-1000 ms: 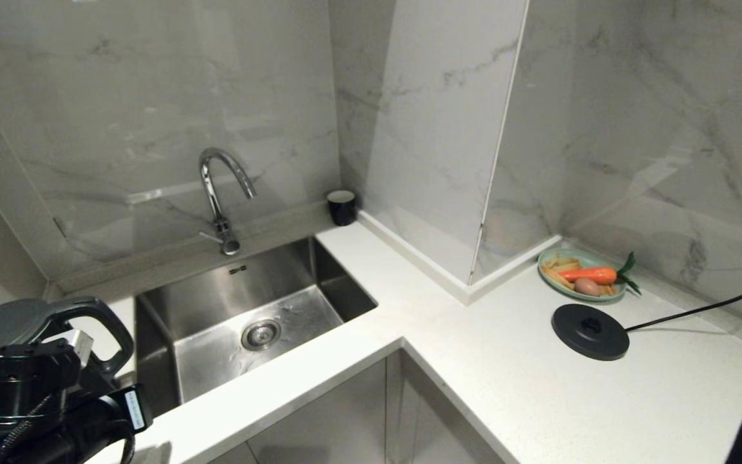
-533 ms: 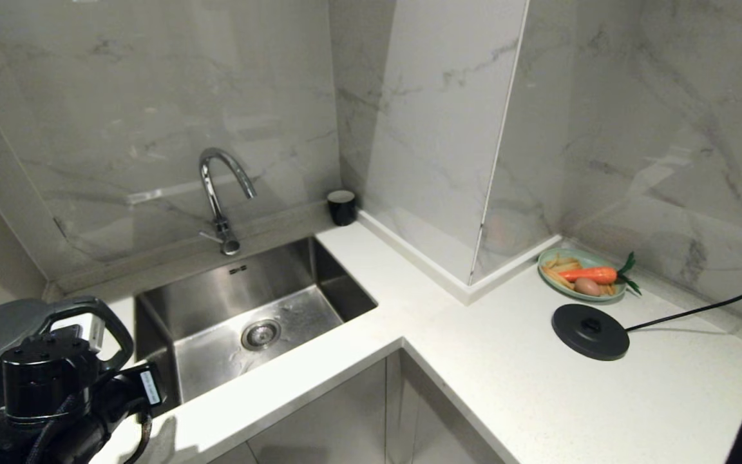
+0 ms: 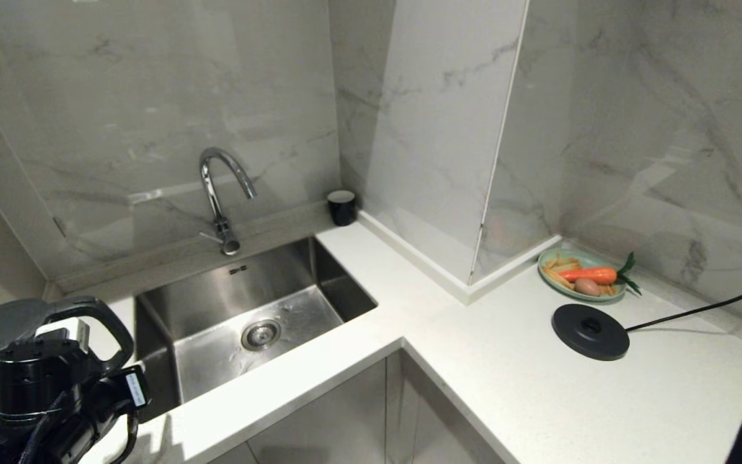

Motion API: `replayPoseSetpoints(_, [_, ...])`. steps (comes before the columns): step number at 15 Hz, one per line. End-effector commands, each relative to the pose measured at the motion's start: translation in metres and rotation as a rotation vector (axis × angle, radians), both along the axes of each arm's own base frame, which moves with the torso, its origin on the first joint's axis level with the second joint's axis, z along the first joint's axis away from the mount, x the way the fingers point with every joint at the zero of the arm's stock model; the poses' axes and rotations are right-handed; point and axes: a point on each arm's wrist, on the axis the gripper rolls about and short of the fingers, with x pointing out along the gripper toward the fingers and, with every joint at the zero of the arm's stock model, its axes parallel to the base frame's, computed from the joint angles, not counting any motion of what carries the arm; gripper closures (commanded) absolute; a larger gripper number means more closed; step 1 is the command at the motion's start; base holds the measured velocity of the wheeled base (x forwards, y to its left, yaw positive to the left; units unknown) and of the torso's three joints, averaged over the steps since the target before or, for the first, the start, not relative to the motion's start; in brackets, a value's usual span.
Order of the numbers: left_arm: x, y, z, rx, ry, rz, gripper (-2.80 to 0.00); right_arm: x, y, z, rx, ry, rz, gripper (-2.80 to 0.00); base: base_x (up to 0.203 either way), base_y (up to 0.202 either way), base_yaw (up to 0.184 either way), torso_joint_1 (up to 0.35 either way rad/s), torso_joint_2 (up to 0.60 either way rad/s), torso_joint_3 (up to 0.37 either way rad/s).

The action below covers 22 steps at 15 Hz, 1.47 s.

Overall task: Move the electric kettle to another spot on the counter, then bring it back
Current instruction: Grab the kettle

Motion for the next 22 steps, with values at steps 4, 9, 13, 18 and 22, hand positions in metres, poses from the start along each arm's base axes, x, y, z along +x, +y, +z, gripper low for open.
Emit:
replayPoseSetpoints(4, [0.016,0.004,-0.006,-0.004,0.006,0.021,-2.80,0.000,0.000,0.000,0.000,0.001,0.000,0.00,0.000,0.000,0.000,0.000,0.00,0.000])
replayPoseSetpoints(9, [0.037,0.009,-0.016,-0.001,-0.013,0.038,-2.80,0.000,0.000,0.000,0.000,0.001,0.001,0.00,0.000,0.000,0.000,0.000,0.00,0.000])
replayPoseSetpoints(13, [0.055,0.013,-0.025,0.026,-0.073,0.042,-2.80,0.000,0.000,0.000,0.000,0.001,0.001,0.00,0.000,0.000,0.000,0.000,0.00,0.000])
replayPoseSetpoints(18, [0.063,0.019,-0.040,0.067,-0.077,0.041,-2.80,0.000,0.000,0.000,0.000,0.001,0.000,0.00,0.000,0.000,0.000,0.000,0.00,0.000])
replayPoseSetpoints(22, [0.070,0.024,-0.036,0.070,-0.111,0.056,-2.80,0.000,0.000,0.000,0.000,-0.001,0.000,0.00,0.000,0.000,0.000,0.000,0.00,0.000])
